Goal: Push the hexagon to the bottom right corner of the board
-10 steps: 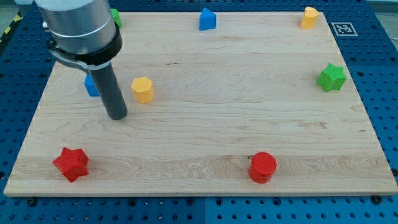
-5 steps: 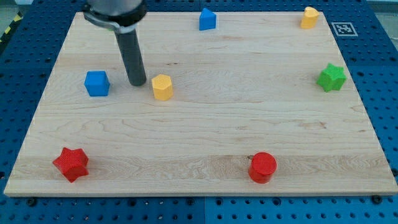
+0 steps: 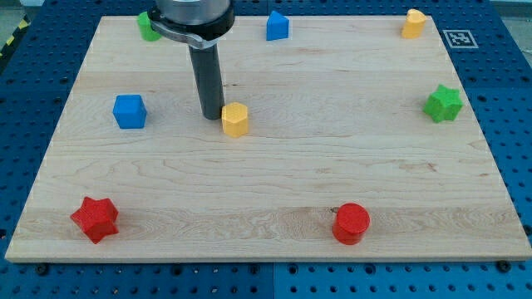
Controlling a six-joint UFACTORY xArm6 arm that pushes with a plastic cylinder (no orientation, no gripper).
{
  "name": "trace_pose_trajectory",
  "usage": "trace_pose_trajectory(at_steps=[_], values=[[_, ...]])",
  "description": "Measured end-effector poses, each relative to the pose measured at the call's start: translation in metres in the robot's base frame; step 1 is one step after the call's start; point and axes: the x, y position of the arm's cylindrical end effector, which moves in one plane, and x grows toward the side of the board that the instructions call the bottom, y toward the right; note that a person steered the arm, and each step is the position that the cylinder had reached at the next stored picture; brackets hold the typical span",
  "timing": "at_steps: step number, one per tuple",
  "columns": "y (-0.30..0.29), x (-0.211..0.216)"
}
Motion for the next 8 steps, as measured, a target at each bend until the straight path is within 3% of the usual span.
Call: trace_pose_trajectory(at_steps=[3,5,8], values=[[0.019,0.000],[0.045,0.036],[0.128,0.050]])
